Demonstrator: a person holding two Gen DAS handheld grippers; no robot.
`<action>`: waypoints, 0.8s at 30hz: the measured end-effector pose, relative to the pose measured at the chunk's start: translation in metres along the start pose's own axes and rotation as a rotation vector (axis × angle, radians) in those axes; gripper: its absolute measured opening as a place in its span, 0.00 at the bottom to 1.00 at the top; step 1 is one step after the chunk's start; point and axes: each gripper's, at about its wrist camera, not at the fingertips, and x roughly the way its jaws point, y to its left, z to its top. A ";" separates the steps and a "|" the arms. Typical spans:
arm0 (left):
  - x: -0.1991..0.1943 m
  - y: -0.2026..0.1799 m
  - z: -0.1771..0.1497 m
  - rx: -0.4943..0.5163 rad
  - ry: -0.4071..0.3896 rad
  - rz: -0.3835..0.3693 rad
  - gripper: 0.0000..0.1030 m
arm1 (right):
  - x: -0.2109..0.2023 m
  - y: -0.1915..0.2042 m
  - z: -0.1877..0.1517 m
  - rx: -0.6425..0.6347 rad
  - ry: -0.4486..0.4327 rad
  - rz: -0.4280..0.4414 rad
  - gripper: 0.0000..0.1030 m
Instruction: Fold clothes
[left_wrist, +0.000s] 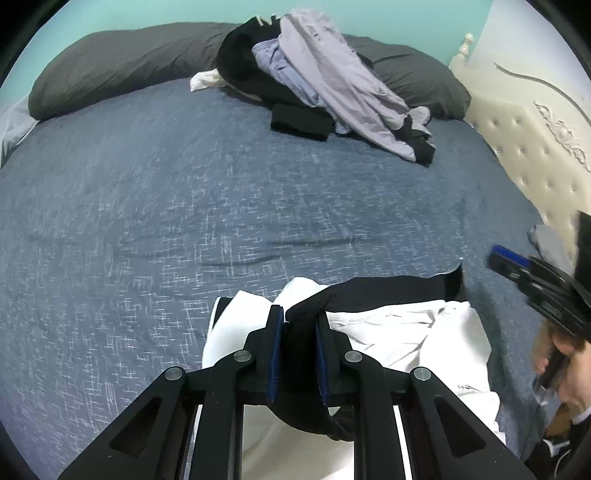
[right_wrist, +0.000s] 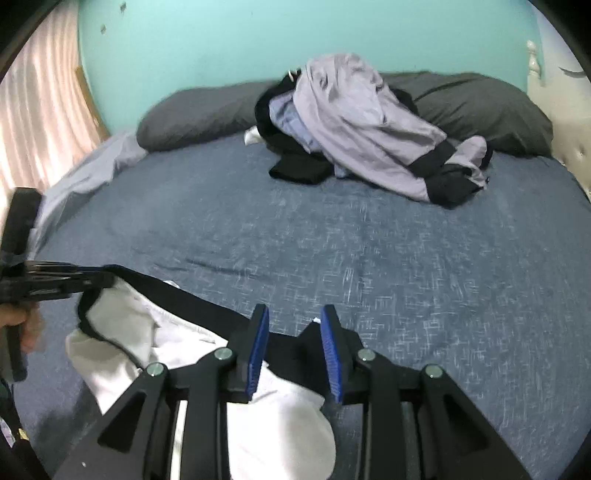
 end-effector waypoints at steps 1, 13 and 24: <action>-0.001 -0.002 -0.001 0.004 -0.003 -0.006 0.17 | 0.006 0.001 0.004 -0.005 0.016 -0.007 0.28; -0.006 -0.006 -0.013 -0.021 -0.023 -0.041 0.17 | 0.059 -0.028 -0.009 0.189 0.199 -0.089 0.45; -0.022 0.007 -0.027 -0.064 -0.017 -0.043 0.17 | 0.018 -0.066 -0.046 0.383 0.125 0.091 0.04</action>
